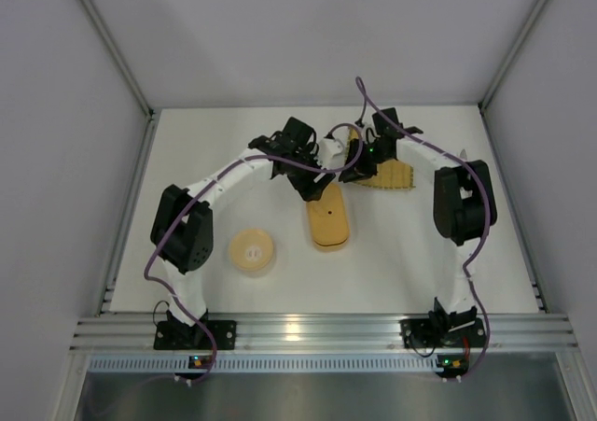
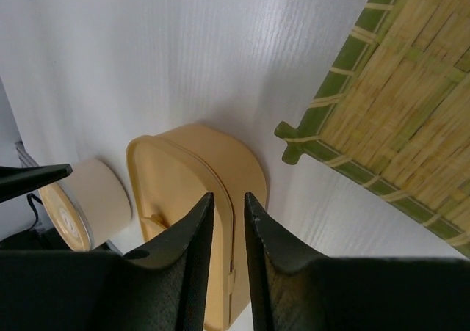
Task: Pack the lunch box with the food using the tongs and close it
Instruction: Close the box lid on the packing box.
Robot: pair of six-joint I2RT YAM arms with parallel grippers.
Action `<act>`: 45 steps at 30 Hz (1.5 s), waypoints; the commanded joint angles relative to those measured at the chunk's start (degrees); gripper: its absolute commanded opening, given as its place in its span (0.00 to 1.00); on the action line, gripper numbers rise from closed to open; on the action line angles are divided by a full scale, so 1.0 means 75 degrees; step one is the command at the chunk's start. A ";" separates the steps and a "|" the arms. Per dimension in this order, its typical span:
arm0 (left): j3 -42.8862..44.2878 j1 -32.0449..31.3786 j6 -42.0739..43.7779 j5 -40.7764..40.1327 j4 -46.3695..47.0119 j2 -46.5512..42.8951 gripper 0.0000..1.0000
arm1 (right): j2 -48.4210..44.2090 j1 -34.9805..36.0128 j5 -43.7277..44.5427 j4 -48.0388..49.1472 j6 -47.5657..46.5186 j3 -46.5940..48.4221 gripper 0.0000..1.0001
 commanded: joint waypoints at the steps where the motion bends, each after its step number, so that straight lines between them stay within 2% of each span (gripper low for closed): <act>1: -0.0062 0.0023 -0.0098 0.0163 0.0331 -0.0460 0.73 | 0.0125 0.0186 0.0089 0.0471 -0.0002 0.0407 0.22; 12: -0.0168 0.0070 -0.0098 0.0233 0.0332 -0.0495 0.74 | 0.0383 0.0432 0.0042 0.0283 -0.0108 0.0372 0.15; 19: -0.0238 0.0070 -0.0098 0.0385 0.0343 -0.0472 0.74 | 0.0395 0.0502 0.0054 0.0236 -0.0108 0.0349 0.15; 26: -0.0168 0.0047 -0.0191 0.0608 0.0390 -0.0273 0.73 | 0.0395 0.0514 0.0066 0.0166 -0.0107 0.0349 0.17; 33: -0.0168 0.0000 -0.0262 0.0667 0.0414 -0.0004 0.73 | 0.0219 0.0502 0.0066 0.0119 -0.0108 0.0349 0.25; 45: 0.0219 -0.0117 -0.0496 0.0503 0.0893 0.0372 0.73 | 0.0242 0.0502 0.0195 -0.0057 -0.0201 0.0361 0.25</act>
